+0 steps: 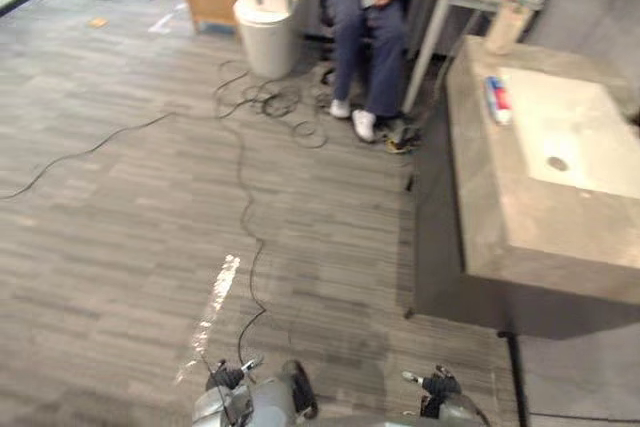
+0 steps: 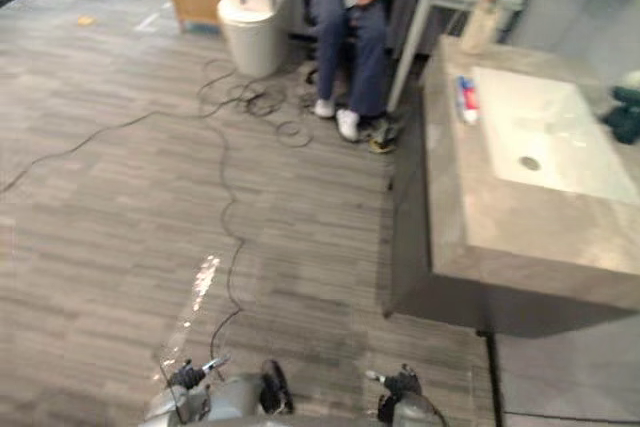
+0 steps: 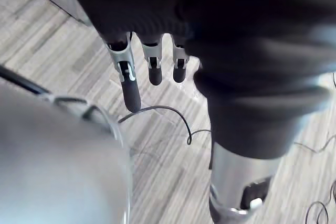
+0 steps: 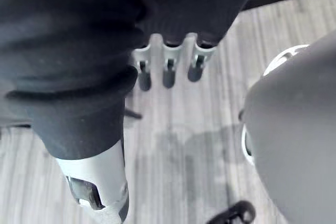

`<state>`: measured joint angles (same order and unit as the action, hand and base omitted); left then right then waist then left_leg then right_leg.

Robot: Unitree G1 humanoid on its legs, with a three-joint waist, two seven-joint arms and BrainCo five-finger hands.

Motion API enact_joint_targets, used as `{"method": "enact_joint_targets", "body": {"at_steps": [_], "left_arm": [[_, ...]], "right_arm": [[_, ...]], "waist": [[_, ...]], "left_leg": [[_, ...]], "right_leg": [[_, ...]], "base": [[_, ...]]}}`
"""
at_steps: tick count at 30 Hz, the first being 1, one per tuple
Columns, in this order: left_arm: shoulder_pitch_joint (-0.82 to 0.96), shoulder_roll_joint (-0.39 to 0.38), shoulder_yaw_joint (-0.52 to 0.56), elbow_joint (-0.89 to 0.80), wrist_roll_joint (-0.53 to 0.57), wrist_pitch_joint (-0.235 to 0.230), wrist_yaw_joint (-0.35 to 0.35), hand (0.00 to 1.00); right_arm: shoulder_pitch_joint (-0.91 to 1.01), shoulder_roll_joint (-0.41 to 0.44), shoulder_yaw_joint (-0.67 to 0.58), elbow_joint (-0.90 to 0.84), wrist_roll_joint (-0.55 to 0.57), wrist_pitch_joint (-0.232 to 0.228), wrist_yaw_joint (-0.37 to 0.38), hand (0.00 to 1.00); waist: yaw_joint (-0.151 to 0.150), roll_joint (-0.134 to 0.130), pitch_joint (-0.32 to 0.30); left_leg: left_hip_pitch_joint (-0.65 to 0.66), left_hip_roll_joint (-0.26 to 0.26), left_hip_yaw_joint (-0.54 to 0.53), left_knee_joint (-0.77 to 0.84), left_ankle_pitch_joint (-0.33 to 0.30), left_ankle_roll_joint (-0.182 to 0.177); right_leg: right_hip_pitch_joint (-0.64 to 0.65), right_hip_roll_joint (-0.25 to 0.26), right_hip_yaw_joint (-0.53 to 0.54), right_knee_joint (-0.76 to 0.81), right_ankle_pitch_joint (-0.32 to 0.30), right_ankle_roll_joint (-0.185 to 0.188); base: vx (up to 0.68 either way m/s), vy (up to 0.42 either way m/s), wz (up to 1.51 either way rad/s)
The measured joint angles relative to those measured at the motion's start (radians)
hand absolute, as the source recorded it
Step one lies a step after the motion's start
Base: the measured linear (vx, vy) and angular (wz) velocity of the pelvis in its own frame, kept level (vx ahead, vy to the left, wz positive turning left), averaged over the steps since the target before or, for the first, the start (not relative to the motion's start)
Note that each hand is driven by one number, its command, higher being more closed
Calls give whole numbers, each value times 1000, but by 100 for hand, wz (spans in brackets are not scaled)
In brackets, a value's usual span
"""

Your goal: Organize washtable

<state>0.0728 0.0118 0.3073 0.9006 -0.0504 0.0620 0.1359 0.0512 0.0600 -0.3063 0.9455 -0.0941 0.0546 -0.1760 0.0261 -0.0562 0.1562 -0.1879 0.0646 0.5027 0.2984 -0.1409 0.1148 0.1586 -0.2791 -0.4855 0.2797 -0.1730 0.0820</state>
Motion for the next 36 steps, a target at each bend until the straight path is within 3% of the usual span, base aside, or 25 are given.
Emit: {"method": "enact_joint_targets", "body": {"at_steps": [2, 4, 6, 7, 8, 9, 10, 11, 13, 17, 19, 20, 21, 23, 24, 25, 28, 30, 31, 33, 34, 36], "left_arm": [[-1, -1, -18, 9, 1, 1, 0, 0], [-3, 15, -60, 34, 2, 6, 0, 0], [-3, 13, -65, 36, 4, 10, -1, 0], [-10, 5, -65, 37, 4, 18, -1, 0], [-8, 7, -35, 41, 15, 23, -5, 0], [-16, 26, -26, 41, 15, 20, -4, 0], [-31, 37, -23, 60, 15, 23, 1, 0], [-30, 27, -22, 62, 14, 27, 0, 0], [-28, 15, -20, 64, 16, 26, -3, 0], [-9, 4, -19, 64, 18, 31, -3, 0], [1, -4, -13, 64, 24, 32, -4, 0], [5, -6, 18, 60, 24, 34, -6, 0], [3, -12, 43, 54, 24, 38, -4, 0], [17, -31, 57, 31, 12, 33, -6, 0], [15, -48, 57, 31, 13, 26, -5, 0], [15, -46, 57, 30, 13, 18, -6, 0], [14, -50, 57, 22, 12, 9, -6, 0], [9, -65, 57, 22, 12, 5, -4, 0], [9, -57, 61, 29, 13, 5, -1, 0], [11, -38, 60, 32, 13, 4, 0, 0], [8, -32, 71, 31, 14, 3, 1, 0], [7, -25, 85, 40, 15, 6, 1, 0]], "right_arm": [[-1, -2, 1, -20, -5, -1, 1, 0], [-7, -10, 9, -30, -16, -4, 1, 0], [-6, -12, 10, -30, -22, -5, 1, 0], [-6, -13, 9, -31, -25, -7, 1, 0], [-5, 4, 2, -35, -26, -9, 1, 0], [0, 25, 0, -53, -25, -8, 1, 0], [8, 10, -22, -61, -25, -16, 3, 0], [9, -1, -41, -55, -22, -6, -1, 0], [28, 11, -49, -64, -4, -9, -1, 0], [31, 12, -54, -65, 5, -8, 1, 0], [33, 9, -51, -65, 5, -8, 1, 0], [38, 12, -48, -66, 5, -7, 0, 0], [42, 16, -37, -67, 7, -6, 4, 0], [35, -8, -28, -67, 7, -7, -11, 0], [22, -15, -29, -61, 8, -3, -19, 0], [18, -16, -29, -58, 9, -2, -24, 0], [5, -8, -28, -57, 10, -1, -32, 0], [0, -8, -26, -53, 8, -1, -36, 0], [-1, -11, -3, -41, 5, 0, -37, 0], [3, -10, 28, -25, 3, -1, -34, 0], [-1, 2, 42, -17, 0, 4, -27, 0], [-1, 14, 55, -19, -8, 4, -15, 0]], "waist": [[-2, 13, 8], [-6, 34, 21], [-9, 34, 20], [-15, 43, 18], [-36, 5, 10], [-40, -30, 24], [-37, -6, 49], [-30, -8, 43], [-36, 5, 36], [-40, 17, 20], [-44, 28, -2], [-51, 22, -11], [-57, 21, -19], [-34, 68, -19], [-33, 74, -14], [-35, 73, -10], [-23, 73, -10], [-11, 83, -10], [-12, 77, -18], [-11, 51, -22], [3, 26, -28], [5, 11, -32]], "left_leg": [[28, -33, -23, -25, -2, 4], [89, -70, -62, -79, 8, -7], [127, -94, -97, -134, 20, -21], [167, -115, -139, -237, 26, -39], [199, -133, -130, -245, -21, -60], [167, -113, -135, -69, -62, 59], [194, -36, -188, 17, -127, -32], [213, -51, -218, -11, -122, -57], [236, -68, -263, -84, -98, -61], [306, -93, -318, -154, -100, -60], [321, -85, -340, -129, -123, -88], [276, -72, -331, 1, -159, -142], [183, -41, -297, 253, -182, -170], [62, 66, -256, 548, -178, -176], [47, 93, -246, 565, -191, -156], [27, 130, -239, 524, -197, -155], [-9, 142, -273, 380, -194, -159], [-30, 119, -404, 208, -149, -190], [-5, 88, -407, 199, -105, -163], [19, 69, -348, 189, -137, -145], [43, 65, -295, 193, -161, -136], [83, 71, -227, 188, -181, -117]], "right_leg": [[-21, -29, 34, 122, 26, 17], [-130, -36, 146, 425, 25, -14], [-175, -5, 184, 528, 4, -15], [-223, 68, 216, 567, -28, -21], [-275, 98, 226, 544, -54, -42], [-292, 72, 222, 544, -74, -23], [-298, 79, 209, 468, -110, 24], [-297, 86, 225, 376, -119, 7], [-327, 127, 203, 224, -98, -19], [-351, 154, 195, 170, -58, -66], [-345, 187, 180, 137, -34, -84], [-311, 211, 176, 50, 39, -99], [-264, 231, 176, -16, 89, -107], [-191, 273, 213, -72, 95, -121], [-163, 276, 233, -84, 95, -121], [-128, 272, 272, -102, 95, -121], [-108, 247, 348, -107, 80, -100], [-112, 225, 410, -91, 39, -36], [-120, 209, 445, -70, 19, -10], [-126, 176, 484, -58, 14, -9], [-138, 162, 515, -32, 15, -10], [-186, 153, 519, 44, 21, -16]], "base": [[80, 255, 41], [61, 206, 41], [35, 186, 43], [90, 160, 76], [151, 110, 89], [402, -11, 89], [328, -93, 63], [351, -74, 62], [190, 18, 64], [252, -32, 58], [423, -94, 51], [481, -152, 39], [463, -126, 20], [466, -15, -50], [537, 55, -87], [269, 27, -69], [247, 153, -81], [203, 298, -85], [220, 398, -69], [191, 338, -63], [204, 326, -83], [213, 313, -112]]}}
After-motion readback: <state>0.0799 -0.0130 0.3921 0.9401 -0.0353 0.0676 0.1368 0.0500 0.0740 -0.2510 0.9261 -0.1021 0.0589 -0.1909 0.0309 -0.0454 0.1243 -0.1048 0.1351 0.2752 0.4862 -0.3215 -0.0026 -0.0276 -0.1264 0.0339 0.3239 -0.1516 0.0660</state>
